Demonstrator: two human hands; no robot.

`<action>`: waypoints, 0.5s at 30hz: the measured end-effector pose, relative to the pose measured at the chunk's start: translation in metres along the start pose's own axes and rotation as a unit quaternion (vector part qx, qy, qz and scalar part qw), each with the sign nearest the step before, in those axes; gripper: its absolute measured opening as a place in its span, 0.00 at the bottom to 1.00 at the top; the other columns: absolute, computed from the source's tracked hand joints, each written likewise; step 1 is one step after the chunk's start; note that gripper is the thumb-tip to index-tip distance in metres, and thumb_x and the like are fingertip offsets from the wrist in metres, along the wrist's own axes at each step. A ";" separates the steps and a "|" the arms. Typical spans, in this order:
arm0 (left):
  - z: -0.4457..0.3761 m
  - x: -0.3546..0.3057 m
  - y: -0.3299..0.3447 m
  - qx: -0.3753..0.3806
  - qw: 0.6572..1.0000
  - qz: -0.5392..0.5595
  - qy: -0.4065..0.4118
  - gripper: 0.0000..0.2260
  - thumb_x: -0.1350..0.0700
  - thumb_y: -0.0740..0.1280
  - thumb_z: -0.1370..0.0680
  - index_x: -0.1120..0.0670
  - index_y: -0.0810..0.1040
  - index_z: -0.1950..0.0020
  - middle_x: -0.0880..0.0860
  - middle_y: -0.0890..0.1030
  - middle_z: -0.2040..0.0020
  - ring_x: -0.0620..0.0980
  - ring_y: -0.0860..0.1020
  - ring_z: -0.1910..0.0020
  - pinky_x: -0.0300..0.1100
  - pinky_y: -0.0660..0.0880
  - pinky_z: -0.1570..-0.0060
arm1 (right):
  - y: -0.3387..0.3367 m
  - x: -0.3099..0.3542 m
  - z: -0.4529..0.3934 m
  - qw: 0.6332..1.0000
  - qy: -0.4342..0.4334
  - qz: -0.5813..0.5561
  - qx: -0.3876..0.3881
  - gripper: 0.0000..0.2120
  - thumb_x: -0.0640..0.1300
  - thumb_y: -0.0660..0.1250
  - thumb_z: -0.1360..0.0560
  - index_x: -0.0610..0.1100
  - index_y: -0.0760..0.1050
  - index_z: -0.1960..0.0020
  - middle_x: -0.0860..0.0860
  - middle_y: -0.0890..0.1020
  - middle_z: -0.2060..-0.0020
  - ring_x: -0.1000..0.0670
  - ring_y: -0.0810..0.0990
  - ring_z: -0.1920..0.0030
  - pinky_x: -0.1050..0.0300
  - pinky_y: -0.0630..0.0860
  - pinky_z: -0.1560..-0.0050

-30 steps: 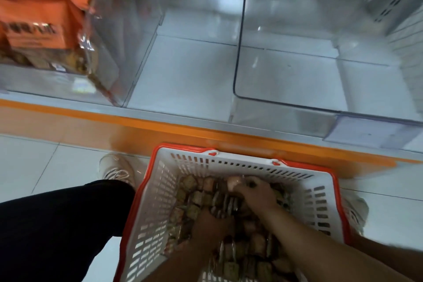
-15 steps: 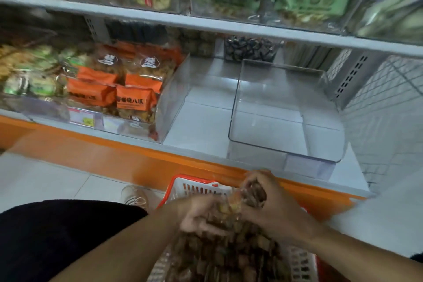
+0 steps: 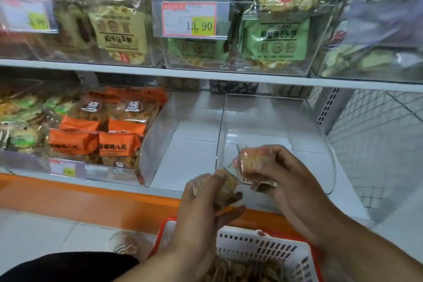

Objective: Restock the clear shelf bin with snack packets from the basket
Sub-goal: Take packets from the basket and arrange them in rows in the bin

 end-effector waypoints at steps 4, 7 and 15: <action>-0.019 -0.010 0.010 -0.001 0.997 -0.049 0.063 0.25 0.47 0.80 0.31 0.53 0.78 0.38 0.61 0.84 0.47 0.59 0.86 0.50 0.52 0.84 0.59 | -0.035 -0.003 -0.055 0.983 0.036 0.134 -0.120 0.18 0.52 0.78 0.36 0.52 0.79 0.49 0.47 0.84 0.47 0.45 0.85 0.51 0.48 0.82 0.52; -0.032 -0.014 0.020 0.027 0.993 -0.082 0.082 0.25 0.47 0.78 0.32 0.49 0.76 0.37 0.59 0.83 0.46 0.57 0.86 0.50 0.52 0.84 0.59 | -0.052 -0.009 -0.093 0.944 0.036 0.301 -0.133 0.17 0.51 0.78 0.37 0.54 0.77 0.51 0.51 0.77 0.46 0.51 0.80 0.52 0.54 0.78 0.56; -0.052 -0.014 0.032 0.038 0.984 -0.132 0.117 0.20 0.52 0.78 0.27 0.47 0.75 0.38 0.53 0.83 0.48 0.49 0.86 0.53 0.47 0.84 0.60 | -0.055 -0.066 -0.140 0.771 0.114 0.626 0.001 0.18 0.52 0.64 0.21 0.44 0.72 0.35 0.42 0.71 0.38 0.36 0.73 0.37 0.43 0.74 0.39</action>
Point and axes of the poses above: each hand's wrist, its own z-axis away from the middle knuckle, its own y-axis out of the palm, x = y × z, the point moved 3 cm from there along -z, towards the middle knuckle
